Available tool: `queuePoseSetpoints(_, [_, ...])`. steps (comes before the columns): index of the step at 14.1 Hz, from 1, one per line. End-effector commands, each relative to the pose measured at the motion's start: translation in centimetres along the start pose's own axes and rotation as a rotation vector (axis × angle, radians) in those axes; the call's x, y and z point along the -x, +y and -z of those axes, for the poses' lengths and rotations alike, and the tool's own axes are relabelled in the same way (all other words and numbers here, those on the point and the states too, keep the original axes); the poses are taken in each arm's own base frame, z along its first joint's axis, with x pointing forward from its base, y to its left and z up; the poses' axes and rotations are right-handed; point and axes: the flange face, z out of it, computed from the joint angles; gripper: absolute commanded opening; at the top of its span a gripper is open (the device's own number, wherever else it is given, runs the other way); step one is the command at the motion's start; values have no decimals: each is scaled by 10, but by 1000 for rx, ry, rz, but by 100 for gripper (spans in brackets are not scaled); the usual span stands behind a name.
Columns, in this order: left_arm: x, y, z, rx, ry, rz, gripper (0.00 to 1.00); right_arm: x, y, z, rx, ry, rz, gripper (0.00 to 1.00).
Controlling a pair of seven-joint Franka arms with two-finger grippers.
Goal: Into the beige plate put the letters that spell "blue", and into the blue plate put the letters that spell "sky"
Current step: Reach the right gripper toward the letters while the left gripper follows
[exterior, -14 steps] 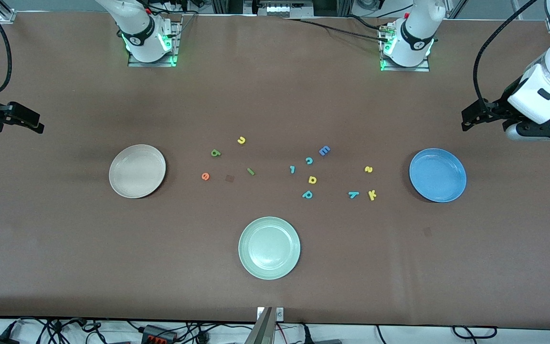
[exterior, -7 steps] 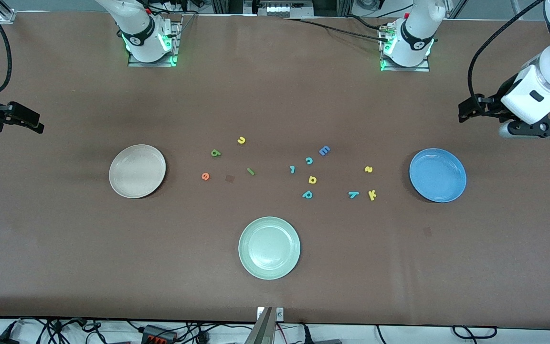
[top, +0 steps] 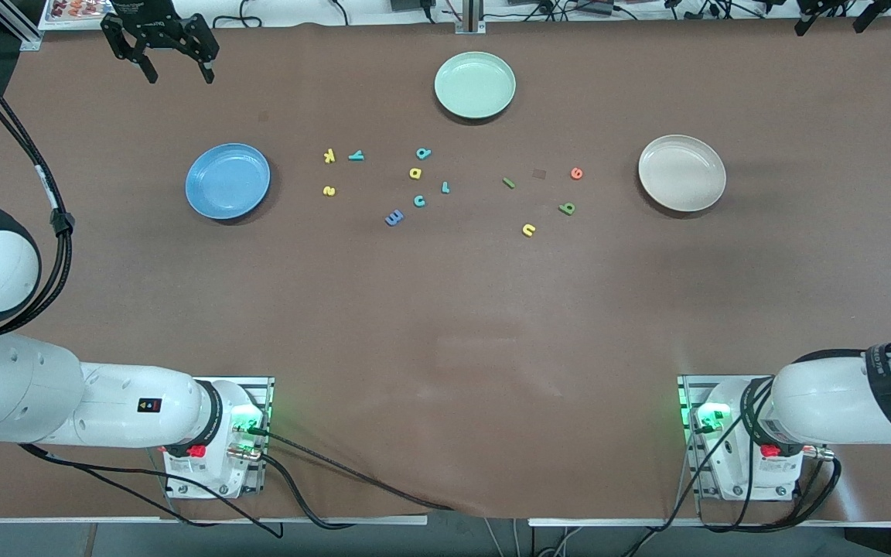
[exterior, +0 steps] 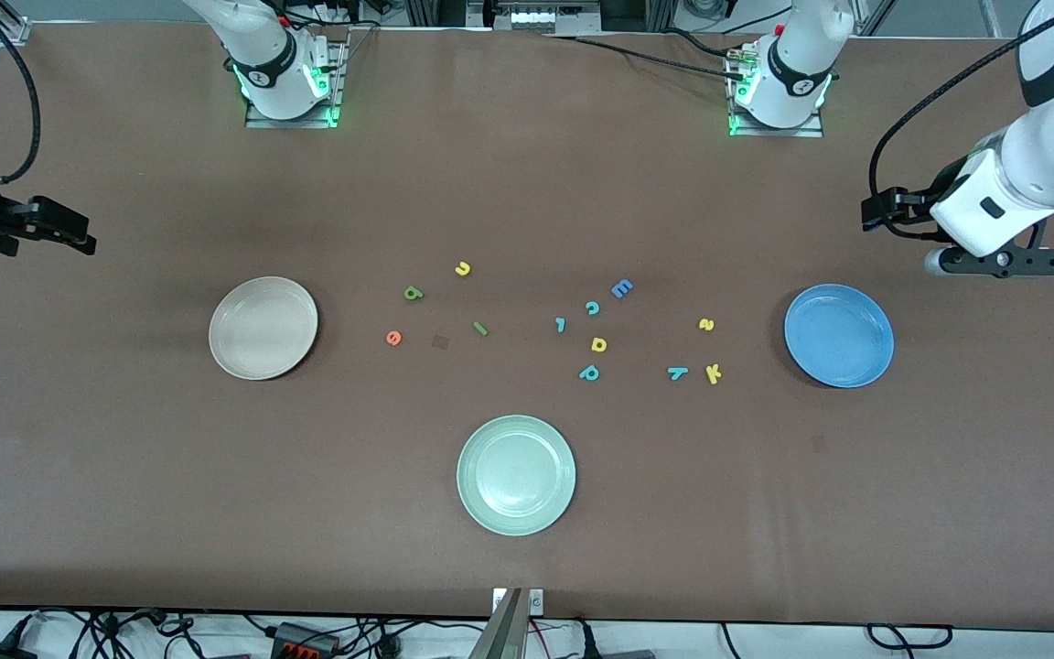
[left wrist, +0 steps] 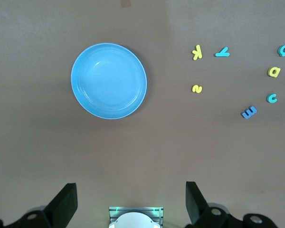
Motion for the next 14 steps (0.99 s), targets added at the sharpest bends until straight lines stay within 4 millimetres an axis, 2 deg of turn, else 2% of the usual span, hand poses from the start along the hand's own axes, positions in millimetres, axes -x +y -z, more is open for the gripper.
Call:
queuePoseSetpoints(1, [-1,0,4,-12,-10,-10,100,-17,-28,-36,-1,-60,63,100])
queuePoseSetpoints(2, [-2,-1,6,-18,-5,-7,100,-25,-38,-56,0,-90,78,100])
queuePoseSetpoints(5, [-7,-4,6,-9,-1,-4,100,-46,-84,-112,7,-154,145,100])
queuePoseSetpoints(7, [-6,-1,5,-7,-9,-6,100,-54,-121,-141,-11,-154,177,100])
queuePoseSetpoints(10, [-18,1,-22,-6,-67,4,100,-56,-169,-180,2,-138,175,100])
queuePoseSetpoints(12, [-45,6,-56,15,-103,49,100,-51,-190,-196,6,-121,183,100])
queuePoseSetpoints(14, [-75,19,-88,25,-78,78,100,-38,-207,-218,13,-144,218,100])
